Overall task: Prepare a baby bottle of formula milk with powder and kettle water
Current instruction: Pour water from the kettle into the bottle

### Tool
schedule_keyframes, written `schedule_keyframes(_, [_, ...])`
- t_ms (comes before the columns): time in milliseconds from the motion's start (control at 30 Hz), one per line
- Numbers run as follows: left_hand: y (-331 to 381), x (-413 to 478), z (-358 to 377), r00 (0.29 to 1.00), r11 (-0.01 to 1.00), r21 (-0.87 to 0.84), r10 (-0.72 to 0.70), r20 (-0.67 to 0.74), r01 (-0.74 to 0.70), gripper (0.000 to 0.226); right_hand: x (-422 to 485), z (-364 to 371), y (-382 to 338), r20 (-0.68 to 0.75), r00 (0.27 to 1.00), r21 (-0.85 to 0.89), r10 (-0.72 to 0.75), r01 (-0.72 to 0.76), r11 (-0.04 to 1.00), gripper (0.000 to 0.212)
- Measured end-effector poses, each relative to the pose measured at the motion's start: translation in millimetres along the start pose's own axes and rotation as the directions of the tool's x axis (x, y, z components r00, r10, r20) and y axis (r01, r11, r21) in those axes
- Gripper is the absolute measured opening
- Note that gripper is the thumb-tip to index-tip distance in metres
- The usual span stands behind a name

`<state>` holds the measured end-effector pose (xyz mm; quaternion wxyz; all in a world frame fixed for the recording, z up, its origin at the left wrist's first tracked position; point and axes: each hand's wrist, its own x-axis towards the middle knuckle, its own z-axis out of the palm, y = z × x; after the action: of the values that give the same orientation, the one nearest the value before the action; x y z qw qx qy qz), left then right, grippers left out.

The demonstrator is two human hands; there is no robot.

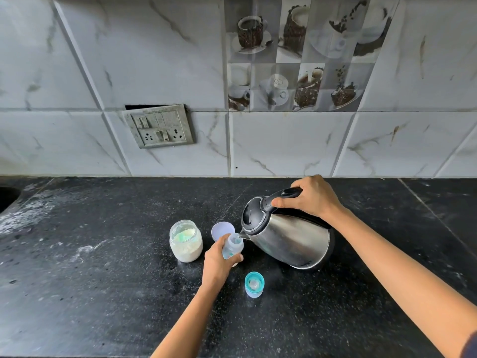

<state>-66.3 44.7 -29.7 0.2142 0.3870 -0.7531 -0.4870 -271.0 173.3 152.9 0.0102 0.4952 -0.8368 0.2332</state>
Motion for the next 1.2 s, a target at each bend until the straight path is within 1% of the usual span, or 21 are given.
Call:
schedule_keyframes(67, [-0.4,-0.2,0.0,1.000,1.000,-0.007,-0.005,-0.003,0.005,0.059,0.8,-2.9,-2.4,0.001,1.000,-0.016,0.010,-0.010,1.000,0.068])
schedule_keyframes(167, [-0.9,-0.2,0.2,1.000,1.000,-0.015,-0.007,0.003,0.007,0.060,2.3,-6.7,-6.5,0.010,1.000,-0.013,0.020,-0.020,1.000,0.071])
schedule_keyframes(333, [-0.4,-1.1,-0.2,1.000,1.000,-0.020,-0.022,0.003,0.022,0.063,3.1,-13.1,-10.7,0.017,1.000,-0.044,0.025,-0.024,0.999,0.066])
schedule_keyframes(400, [0.2,-1.2,-0.7,1.000,1.000,-0.017,-0.021,0.004,0.021,0.063,3.8,-13.8,-10.3,0.015,1.000,-0.042,0.021,-0.020,0.999,0.068])
schedule_keyframes(500, [1.1,-1.6,-1.2,1.000,1.000,-0.019,-0.024,0.007,0.024,0.062,4.7,-14.2,-10.2,0.015,1.000,-0.023,0.005,-0.005,1.000,0.074])
schedule_keyframes(600, [1.6,-2.0,-1.3,1.000,0.999,-0.028,-0.028,0.009,0.028,0.061,4.9,-15.0,-11.1,0.027,1.000,-0.035,-0.003,0.004,0.999,0.069])
schedule_keyframes(767, [0.4,-1.5,-0.6,0.999,0.998,-0.055,-0.032,0.011,0.033,0.059,5.8,-17.0,-10.7,0.032,0.999,-0.050,-0.002,0.004,0.999,0.067])
schedule_keyframes(967, [-1.0,-0.2,1.9,0.999,0.997,-0.070,-0.038,0.017,0.040,0.060,6.2,-19.7,-12.2,0.048,0.999,-0.068,-0.007,0.011,0.998,0.068])
schedule_keyframes(1200, [3.0,-3.1,1.5,1.000,0.997,-0.069,-0.017,0.010,0.018,0.054,6.1,-22.6,-10.9,0.048,0.999,-0.083,-0.024,0.028,0.996,0.071])
